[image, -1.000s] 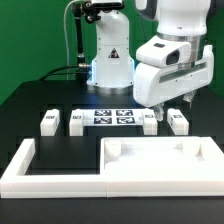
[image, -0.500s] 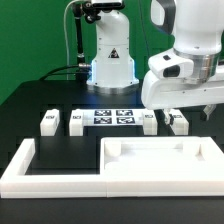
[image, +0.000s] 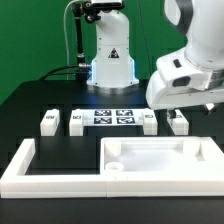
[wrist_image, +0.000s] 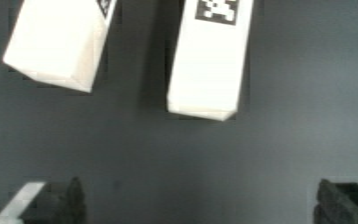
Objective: Assemble desk
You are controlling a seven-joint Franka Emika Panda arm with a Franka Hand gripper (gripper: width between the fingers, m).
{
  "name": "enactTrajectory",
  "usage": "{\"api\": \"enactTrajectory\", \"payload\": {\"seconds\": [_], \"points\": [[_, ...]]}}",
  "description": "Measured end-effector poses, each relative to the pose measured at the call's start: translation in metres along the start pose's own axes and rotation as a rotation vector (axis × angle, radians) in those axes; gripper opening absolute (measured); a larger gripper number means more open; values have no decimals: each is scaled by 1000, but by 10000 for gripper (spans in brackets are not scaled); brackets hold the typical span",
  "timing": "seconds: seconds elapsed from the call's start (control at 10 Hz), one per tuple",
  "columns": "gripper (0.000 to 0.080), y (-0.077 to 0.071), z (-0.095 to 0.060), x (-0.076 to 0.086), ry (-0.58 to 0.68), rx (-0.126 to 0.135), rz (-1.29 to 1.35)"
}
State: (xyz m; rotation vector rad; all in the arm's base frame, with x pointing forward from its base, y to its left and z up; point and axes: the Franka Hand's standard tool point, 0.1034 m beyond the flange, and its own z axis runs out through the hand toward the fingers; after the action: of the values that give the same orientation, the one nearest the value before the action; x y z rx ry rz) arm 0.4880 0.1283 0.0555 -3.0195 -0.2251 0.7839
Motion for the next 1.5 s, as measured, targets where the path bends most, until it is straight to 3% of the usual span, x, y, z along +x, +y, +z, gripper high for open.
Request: {"api": "enactTrajectory", "payload": {"seconds": [0.3,0.5,0.6,0.9,1.3,1.5], "points": [[649,3,9,-8,-232,1,-2],[649,2,31,-22,-445,-10,25],[649,1,30,-15,-484,-4,15],[649,1,31,-10,-468,-3,16],[649,-3,71,-23,-459,-9,16],[649,-5,75,-26,-461,-12,13]]}}
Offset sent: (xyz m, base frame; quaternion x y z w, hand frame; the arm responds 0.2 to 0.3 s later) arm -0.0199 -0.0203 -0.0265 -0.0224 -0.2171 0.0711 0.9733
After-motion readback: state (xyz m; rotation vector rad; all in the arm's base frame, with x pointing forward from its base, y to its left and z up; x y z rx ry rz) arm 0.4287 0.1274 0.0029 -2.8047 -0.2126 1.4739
